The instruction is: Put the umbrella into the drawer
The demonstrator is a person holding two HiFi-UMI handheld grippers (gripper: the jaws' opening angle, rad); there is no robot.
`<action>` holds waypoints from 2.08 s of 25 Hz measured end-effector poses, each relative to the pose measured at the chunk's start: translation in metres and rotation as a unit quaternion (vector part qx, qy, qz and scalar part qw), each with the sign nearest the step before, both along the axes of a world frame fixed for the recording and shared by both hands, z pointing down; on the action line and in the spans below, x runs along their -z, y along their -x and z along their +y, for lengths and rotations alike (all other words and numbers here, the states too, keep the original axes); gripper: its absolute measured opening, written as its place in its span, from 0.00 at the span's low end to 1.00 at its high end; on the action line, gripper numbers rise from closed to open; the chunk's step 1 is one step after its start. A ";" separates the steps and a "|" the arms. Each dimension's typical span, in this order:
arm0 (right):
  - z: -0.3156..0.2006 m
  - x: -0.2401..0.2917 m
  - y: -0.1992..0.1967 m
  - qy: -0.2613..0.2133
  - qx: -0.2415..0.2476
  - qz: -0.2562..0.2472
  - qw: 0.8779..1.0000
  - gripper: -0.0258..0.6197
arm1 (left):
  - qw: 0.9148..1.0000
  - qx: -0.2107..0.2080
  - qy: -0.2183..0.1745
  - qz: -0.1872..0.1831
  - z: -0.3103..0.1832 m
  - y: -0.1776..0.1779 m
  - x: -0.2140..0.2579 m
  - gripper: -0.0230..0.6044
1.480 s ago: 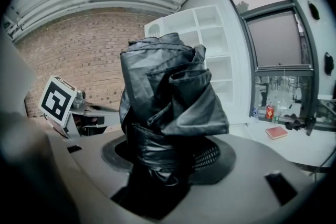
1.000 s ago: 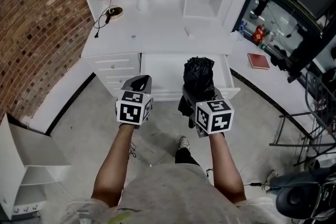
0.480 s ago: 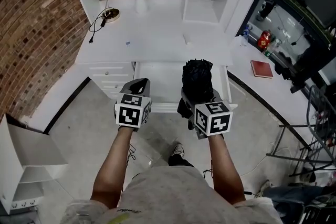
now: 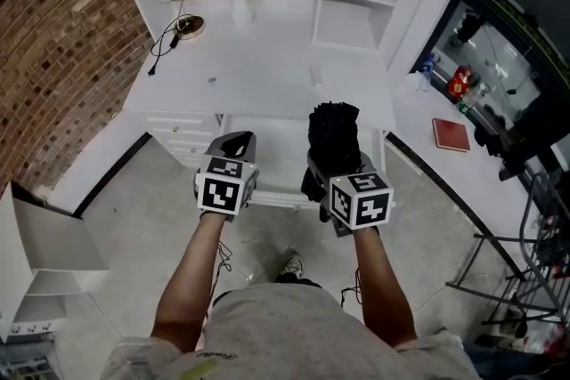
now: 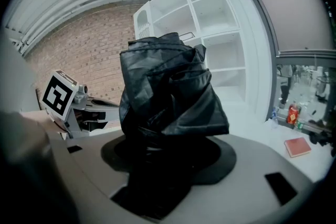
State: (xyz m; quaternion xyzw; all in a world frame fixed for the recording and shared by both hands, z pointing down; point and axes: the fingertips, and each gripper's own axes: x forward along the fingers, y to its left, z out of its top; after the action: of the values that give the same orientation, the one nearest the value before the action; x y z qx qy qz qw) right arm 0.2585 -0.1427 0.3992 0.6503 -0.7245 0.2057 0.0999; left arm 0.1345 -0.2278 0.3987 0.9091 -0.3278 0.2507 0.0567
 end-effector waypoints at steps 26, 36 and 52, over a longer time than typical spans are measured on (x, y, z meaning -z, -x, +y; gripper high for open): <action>-0.048 -0.014 -0.037 0.002 0.038 -0.014 0.999 0.43 | 0.999 0.034 0.005 -0.012 -0.034 -0.031 -0.013 0.03; -0.059 -0.020 -0.035 0.009 0.034 -0.001 0.999 0.43 | 0.999 0.032 0.007 -0.008 -0.048 -0.022 -0.021 0.03; -0.089 -0.034 -0.016 0.038 0.070 0.023 0.997 0.44 | 0.998 0.064 0.023 -0.008 -0.072 0.019 -0.038 0.03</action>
State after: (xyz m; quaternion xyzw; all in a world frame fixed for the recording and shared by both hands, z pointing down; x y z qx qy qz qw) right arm 0.2749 -0.2321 0.4330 0.5982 -0.7574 0.2103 0.1557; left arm 0.1155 -0.2997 0.4372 0.8828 -0.3796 0.2612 0.0911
